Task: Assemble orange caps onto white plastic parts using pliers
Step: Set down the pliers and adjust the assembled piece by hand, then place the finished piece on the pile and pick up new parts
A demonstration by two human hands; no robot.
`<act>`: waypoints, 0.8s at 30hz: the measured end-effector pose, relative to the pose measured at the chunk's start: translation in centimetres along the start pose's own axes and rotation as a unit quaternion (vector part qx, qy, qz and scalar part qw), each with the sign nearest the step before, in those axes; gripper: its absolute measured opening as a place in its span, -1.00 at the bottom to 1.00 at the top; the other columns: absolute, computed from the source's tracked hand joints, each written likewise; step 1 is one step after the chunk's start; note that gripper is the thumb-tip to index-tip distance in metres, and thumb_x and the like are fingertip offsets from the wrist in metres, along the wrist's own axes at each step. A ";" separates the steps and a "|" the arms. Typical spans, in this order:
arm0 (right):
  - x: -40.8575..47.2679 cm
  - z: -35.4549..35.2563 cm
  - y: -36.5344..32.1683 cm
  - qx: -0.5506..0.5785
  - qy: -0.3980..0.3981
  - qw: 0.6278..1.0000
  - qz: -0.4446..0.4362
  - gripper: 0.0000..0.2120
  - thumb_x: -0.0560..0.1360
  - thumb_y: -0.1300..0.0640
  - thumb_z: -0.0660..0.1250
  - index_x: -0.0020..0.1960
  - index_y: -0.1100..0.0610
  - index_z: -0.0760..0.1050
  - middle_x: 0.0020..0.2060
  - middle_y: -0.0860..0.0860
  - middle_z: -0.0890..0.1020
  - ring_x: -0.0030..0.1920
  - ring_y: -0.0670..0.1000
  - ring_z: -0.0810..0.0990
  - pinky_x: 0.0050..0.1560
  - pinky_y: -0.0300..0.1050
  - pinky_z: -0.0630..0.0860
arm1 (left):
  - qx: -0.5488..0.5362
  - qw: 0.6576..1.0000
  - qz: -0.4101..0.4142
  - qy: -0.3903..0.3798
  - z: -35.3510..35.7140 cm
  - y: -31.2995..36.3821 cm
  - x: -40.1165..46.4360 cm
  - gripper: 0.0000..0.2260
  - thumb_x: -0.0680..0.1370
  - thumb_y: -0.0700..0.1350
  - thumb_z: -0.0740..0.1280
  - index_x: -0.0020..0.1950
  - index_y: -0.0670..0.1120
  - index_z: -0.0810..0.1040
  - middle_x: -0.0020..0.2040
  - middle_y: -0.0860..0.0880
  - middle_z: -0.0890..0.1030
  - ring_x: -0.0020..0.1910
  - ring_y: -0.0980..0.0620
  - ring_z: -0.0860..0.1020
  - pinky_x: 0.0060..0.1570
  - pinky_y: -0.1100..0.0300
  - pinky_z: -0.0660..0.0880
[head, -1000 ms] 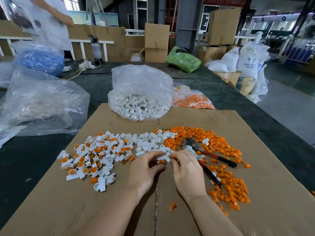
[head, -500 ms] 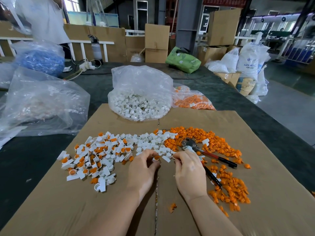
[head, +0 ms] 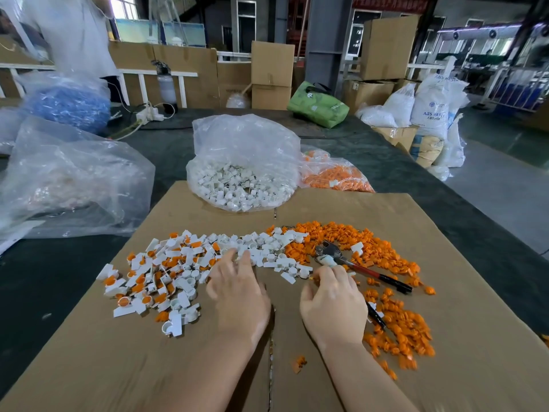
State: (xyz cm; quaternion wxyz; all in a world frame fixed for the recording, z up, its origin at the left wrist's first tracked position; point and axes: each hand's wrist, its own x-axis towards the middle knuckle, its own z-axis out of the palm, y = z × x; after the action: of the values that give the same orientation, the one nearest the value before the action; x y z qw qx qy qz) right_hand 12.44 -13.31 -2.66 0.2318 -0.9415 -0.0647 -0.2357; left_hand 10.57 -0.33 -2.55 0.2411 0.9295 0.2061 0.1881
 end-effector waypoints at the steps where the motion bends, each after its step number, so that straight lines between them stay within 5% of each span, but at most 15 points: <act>1: 0.0 0.0 -0.1 -0.007 -0.012 1.000 0.000 -0.85 0.29 0.24 0.49 -0.16 0.22 0.59 -0.17 0.12 0.64 -0.24 0.13 0.62 -0.37 -0.10 0.51 | 0.001 0.999 0.040 0.007 0.1 0.0 -0.1 -0.56 0.55 -0.11 0.28 0.42 0.03 0.30 0.41 0.01 0.22 0.38 0.01 0.08 0.37 0.06 0.07; 5: 0.0 -0.1 -0.3 -0.011 -0.023 0.999 -0.036 -0.83 0.26 0.26 0.56 -0.23 0.20 0.58 -0.26 0.10 0.63 -0.32 0.11 0.62 -0.35 -0.09 0.55 | 0.001 0.971 0.230 -0.059 0.8 0.3 -0.1 -0.52 0.55 -0.26 0.24 0.43 0.06 0.33 0.41 0.11 0.30 0.38 0.11 0.17 0.35 0.31 0.03; 8: 0.1 -0.2 -0.2 0.018 -0.049 0.997 -0.059 -0.92 0.41 0.21 0.46 -0.11 0.18 0.60 -0.17 0.06 0.62 -0.15 0.08 0.61 -0.13 -0.07 0.55 | -0.013 0.956 0.281 -0.081 1.6 0.3 0.0 -0.57 0.62 -0.17 0.17 0.46 0.12 0.28 0.46 0.16 0.29 0.41 0.16 0.20 0.36 0.37 0.01; 12: 0.2 0.0 0.1 0.072 -0.056 0.994 -0.062 -0.92 0.48 0.26 0.36 -0.03 0.19 0.59 -0.06 0.05 0.60 -0.03 0.05 0.57 -0.01 -0.12 0.51 | -0.074 0.958 0.267 -0.071 1.4 0.3 0.3 -0.74 0.59 -0.13 0.26 0.26 0.06 0.53 0.22 0.13 0.52 0.21 0.12 0.42 0.16 0.41 0.23; 16: 0.2 0.0 0.0 0.085 -0.030 0.994 -0.065 -0.78 0.43 0.37 0.34 0.06 0.25 0.58 0.03 0.10 0.57 0.08 0.08 0.55 0.12 -0.09 0.50 | -0.092 0.966 0.232 -0.069 1.3 0.0 0.3 -0.76 0.59 -0.08 0.26 0.24 0.06 0.54 -0.02 0.14 0.42 0.05 0.16 0.40 0.00 0.44 0.26; 19: 0.1 0.0 0.1 0.054 -0.015 0.997 -0.049 -0.77 0.36 0.31 0.41 0.02 0.24 0.60 -0.04 0.11 0.56 0.03 0.13 0.54 0.08 0.02 0.50 | -0.087 0.967 0.223 -0.083 1.2 0.0 0.3 -0.76 0.58 -0.07 0.27 0.24 0.04 0.54 0.02 0.12 0.44 0.08 0.16 0.41 0.01 0.44 0.28; 24: 0.2 0.5 0.5 -0.007 -0.074 0.997 -0.026 -0.81 0.55 0.06 0.25 0.11 0.06 0.55 0.04 -0.02 0.53 0.13 0.03 0.44 0.13 -0.08 0.29 | -0.116 0.970 0.202 -0.077 0.7 0.1 0.3 -0.78 0.57 -0.13 0.30 0.20 0.05 0.54 0.07 0.11 0.54 0.02 0.20 0.45 -0.05 0.46 0.28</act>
State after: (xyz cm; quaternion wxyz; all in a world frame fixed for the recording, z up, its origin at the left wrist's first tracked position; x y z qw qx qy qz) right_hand 12.93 -13.50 -3.09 0.2138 -0.9561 -0.1043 -0.1715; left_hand 11.15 -0.53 -3.05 0.3195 0.9292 -0.0280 0.1837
